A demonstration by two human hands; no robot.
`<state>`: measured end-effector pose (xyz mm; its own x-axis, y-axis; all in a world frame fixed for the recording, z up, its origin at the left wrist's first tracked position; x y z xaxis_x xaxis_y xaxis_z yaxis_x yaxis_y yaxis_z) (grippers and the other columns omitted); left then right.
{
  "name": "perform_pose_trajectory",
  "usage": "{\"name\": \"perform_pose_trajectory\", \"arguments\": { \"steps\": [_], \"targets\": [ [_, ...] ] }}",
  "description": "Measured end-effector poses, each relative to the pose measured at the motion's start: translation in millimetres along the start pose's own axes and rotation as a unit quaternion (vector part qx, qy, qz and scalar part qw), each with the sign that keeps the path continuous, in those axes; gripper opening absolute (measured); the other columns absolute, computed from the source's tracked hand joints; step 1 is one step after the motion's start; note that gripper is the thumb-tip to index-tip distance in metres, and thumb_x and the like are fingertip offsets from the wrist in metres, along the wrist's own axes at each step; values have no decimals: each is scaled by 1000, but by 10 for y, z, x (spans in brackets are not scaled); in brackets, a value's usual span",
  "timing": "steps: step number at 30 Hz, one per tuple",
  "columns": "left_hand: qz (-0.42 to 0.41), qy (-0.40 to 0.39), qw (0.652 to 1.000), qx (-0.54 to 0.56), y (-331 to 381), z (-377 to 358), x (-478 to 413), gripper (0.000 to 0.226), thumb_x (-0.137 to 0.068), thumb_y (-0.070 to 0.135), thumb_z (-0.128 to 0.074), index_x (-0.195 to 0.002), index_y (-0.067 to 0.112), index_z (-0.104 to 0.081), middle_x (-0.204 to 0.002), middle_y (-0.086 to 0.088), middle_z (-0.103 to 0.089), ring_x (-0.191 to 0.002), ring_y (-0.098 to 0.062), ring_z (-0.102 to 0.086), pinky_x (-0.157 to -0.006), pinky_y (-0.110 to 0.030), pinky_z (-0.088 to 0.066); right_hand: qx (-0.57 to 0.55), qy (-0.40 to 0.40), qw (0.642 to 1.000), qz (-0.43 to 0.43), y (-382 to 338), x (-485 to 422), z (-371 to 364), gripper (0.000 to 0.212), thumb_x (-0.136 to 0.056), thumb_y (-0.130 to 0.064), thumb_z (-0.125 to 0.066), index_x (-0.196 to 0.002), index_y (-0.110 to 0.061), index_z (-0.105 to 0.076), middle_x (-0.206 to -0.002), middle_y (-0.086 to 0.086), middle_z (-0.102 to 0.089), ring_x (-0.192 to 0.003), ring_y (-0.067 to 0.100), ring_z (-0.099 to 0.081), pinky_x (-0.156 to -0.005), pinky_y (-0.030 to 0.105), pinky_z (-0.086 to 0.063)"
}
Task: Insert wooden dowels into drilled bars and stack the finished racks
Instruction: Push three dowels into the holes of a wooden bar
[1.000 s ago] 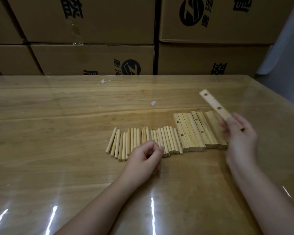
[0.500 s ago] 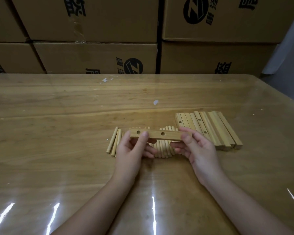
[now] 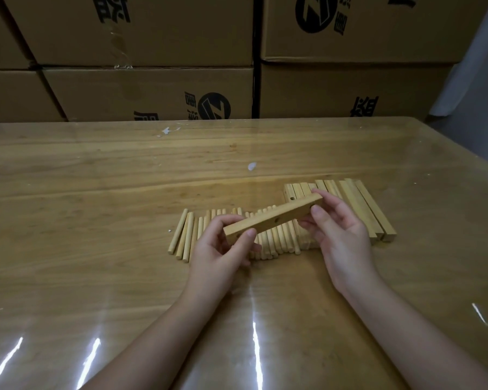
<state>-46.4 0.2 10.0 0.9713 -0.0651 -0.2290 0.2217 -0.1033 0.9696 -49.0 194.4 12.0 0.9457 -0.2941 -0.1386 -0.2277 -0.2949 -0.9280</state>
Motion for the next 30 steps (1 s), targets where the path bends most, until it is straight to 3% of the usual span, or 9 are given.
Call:
{"name": "perform_pose_trajectory", "arguments": {
  "steps": [5,11,16,22,25,27,30],
  "targets": [
    [20,-1,999,40,-21,2,-38,33,-76,40,-60,-99,16,-60,-65,-7,-69,-50,-15,-62,-46,-19,-46,88,-14,996,14,-72,-5,0,22,-83,-19,-64,-103,-28,-67,-74,-11,-65,-68,9,-63,-67,19,-53],
    [27,21,996,81,-9,69,-77,39,-75,32,-67,-108,13,-57,-75,-11,-72,-54,-16,-65,-49,-20,-50,155,-62,986,4,-119,76,-75,38,-75,-40,-61,-93,-7,-60,-57,-1,-62,-44,9,-52,-46,18,-45],
    [72,14,987,146,-50,107,-111,32,-76,32,-67,-92,6,-60,-77,-13,-73,-58,-15,-67,-51,-20,-52,211,-151,966,-15,-94,152,-201,39,-74,-41,-60,-83,-4,-52,-57,5,-65,-40,13,-54,-41,18,-42],
    [35,-82,996,28,-91,-46,-39,26,-83,37,-64,-98,16,-60,-78,-2,-70,-68,-15,-68,-55,-21,-52,248,-228,941,-24,34,319,-345,37,-77,-45,-58,-89,-11,-48,-70,2,-71,-44,17,-58,-42,21,-42],
    [36,-69,997,30,-101,-38,-55,27,-86,40,-55,-99,16,-57,-77,2,-69,-70,-12,-67,-55,-22,-53,367,-211,902,79,-8,316,-311,32,-86,-57,-48,-91,-25,-52,-69,-1,-66,-50,11,-58,-47,30,-48],
    [56,-44,996,58,-111,-2,-79,28,-86,37,-51,-99,13,-56,-75,-1,-70,-68,-14,-68,-52,-24,-54,444,-158,862,185,-86,263,-249,26,-91,-48,-43,-90,-25,-57,-71,-7,-61,-63,6,-56,-57,29,-47],
    [102,2,990,96,-156,48,-98,33,-82,38,-47,-100,14,-62,-69,0,-67,-61,-15,-64,-50,-28,-52,565,-106,782,241,-130,166,-174,19,-89,-32,-56,-103,-21,-61,-102,-11,-57,-100,10,-50,-88,32,-38]
  ]
}}
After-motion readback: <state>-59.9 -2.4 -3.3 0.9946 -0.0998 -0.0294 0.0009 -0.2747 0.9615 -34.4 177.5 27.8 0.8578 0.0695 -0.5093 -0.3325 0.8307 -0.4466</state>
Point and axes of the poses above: each hand's wrist, its own x-axis away from the middle knuckle, its own z-axis out of the back of the hand, y = z × x, the point moved 4 cm from there along -x, towards the middle knuckle
